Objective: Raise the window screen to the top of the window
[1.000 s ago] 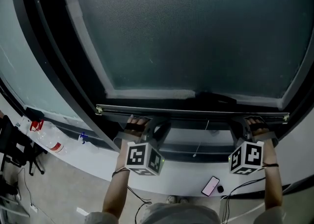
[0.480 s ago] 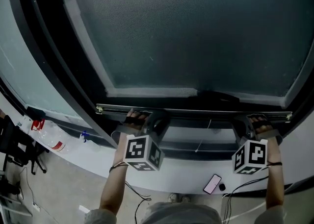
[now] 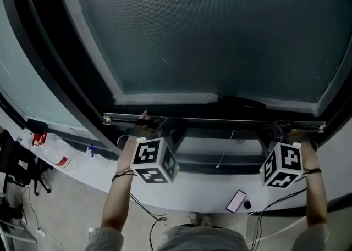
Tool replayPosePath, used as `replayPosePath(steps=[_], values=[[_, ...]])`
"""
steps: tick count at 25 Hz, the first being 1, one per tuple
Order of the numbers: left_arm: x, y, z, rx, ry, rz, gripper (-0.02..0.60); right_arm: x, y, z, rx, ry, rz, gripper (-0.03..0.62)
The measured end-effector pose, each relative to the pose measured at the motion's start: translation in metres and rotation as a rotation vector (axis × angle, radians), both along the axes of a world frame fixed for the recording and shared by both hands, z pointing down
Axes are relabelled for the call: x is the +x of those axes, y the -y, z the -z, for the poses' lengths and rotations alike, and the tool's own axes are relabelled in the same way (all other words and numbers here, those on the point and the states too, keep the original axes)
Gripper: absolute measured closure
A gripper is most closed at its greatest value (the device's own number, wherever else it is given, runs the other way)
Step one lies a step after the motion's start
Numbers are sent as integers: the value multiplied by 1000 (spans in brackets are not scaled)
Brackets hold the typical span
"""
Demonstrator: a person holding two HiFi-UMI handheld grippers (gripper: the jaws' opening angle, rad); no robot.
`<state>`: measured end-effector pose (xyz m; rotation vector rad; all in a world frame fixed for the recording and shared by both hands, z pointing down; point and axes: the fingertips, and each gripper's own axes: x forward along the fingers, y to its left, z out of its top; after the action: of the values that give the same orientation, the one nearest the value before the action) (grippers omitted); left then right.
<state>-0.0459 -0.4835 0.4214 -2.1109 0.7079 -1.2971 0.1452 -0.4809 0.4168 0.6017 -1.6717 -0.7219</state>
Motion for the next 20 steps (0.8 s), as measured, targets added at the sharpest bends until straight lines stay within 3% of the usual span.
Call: replayPosePath(steps=[4, 11, 16, 20], values=[[-1, -2, 6, 13, 11, 4, 557, 0, -4, 9, -12, 4, 4, 574], [1, -6, 44, 85, -16, -4, 555, -1, -3, 44, 81, 4, 5, 574], [-4, 0, 84, 179, -89, 9, 555, -2, 2, 84, 203, 21, -7, 574], [-7, 10, 146, 310, -87, 17, 555, -5, 12, 146, 331, 32, -18, 574]])
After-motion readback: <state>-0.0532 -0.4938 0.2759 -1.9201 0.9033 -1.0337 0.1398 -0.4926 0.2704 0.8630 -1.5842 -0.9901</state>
